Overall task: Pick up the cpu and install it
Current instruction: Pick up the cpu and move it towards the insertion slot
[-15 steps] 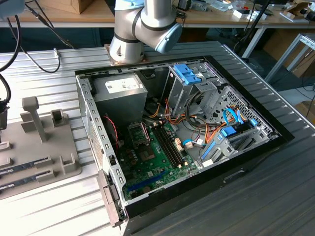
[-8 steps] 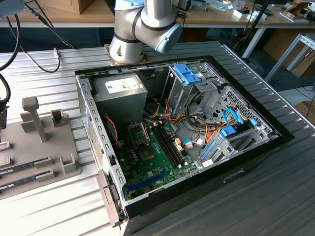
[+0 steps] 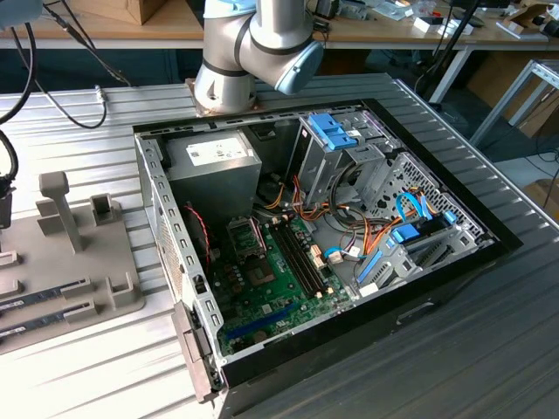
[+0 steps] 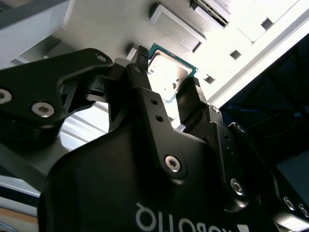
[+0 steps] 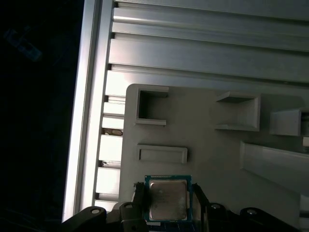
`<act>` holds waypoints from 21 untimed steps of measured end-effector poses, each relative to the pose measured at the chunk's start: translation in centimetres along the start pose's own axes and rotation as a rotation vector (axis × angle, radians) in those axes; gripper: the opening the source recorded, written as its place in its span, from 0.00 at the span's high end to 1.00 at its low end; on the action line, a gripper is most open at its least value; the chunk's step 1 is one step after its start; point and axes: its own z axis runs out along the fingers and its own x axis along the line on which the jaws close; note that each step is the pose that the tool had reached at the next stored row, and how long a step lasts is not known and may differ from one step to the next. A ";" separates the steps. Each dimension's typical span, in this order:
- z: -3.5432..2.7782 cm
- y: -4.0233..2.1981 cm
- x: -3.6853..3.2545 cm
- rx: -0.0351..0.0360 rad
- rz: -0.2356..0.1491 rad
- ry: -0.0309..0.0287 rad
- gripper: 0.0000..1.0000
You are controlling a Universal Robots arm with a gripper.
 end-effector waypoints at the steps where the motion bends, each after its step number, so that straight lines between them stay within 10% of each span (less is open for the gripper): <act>1: -0.02 0.00 0.00 0.0000 0.000 0.0000 0.53; 21: -0.37 0.01 -0.01 0.0000 0.000 0.0000 0.53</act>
